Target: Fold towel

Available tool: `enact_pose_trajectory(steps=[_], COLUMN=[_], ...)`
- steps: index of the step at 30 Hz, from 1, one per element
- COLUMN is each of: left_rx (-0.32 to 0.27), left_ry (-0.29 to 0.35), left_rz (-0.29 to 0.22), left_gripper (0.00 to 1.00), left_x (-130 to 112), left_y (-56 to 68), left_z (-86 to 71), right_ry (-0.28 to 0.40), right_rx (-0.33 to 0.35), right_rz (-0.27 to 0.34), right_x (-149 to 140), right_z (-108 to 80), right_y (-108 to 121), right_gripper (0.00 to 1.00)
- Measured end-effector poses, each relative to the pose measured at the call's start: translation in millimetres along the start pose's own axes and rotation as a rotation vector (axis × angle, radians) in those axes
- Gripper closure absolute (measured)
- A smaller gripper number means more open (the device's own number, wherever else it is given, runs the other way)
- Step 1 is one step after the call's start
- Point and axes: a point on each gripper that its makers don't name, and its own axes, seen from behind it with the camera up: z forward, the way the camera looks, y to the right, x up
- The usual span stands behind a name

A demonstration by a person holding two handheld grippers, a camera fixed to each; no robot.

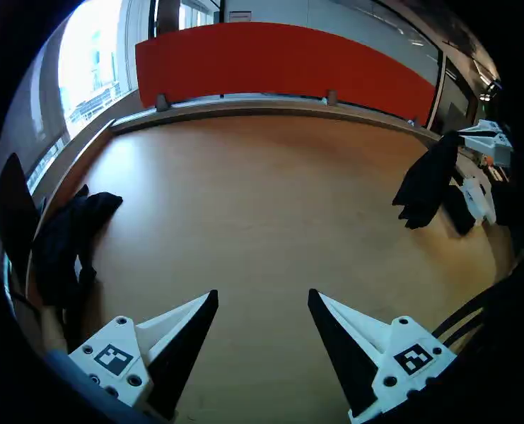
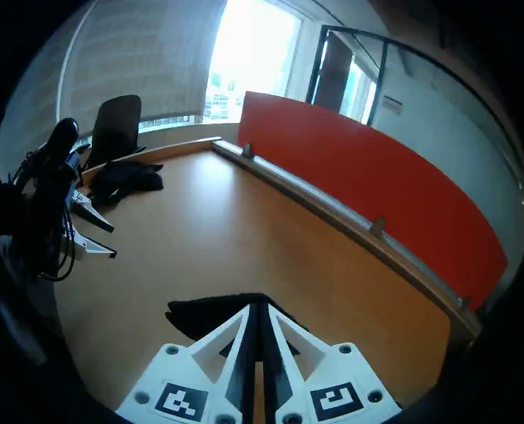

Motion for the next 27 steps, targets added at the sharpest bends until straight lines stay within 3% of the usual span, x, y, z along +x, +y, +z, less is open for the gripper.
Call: enact_pose_trajectory(steps=[13, 27], left_rx=[-0.001, 0.004], left_ry=[0.002, -0.002], left_rz=[0.016, 0.024], left_gripper=[0.06, 0.06], left_x=[5.1, 5.8], left_y=[-2.8, -2.8], left_z=[1.4, 2.7], right_ry=[-0.009, -0.054], right_rx=[-0.057, -0.154], right_rz=[0.062, 0.091], right_x=[-14.2, -40.4], right_z=[-22.3, -49.1], right_y=[44.0, 117.6], right_gripper=[0.96, 0.96])
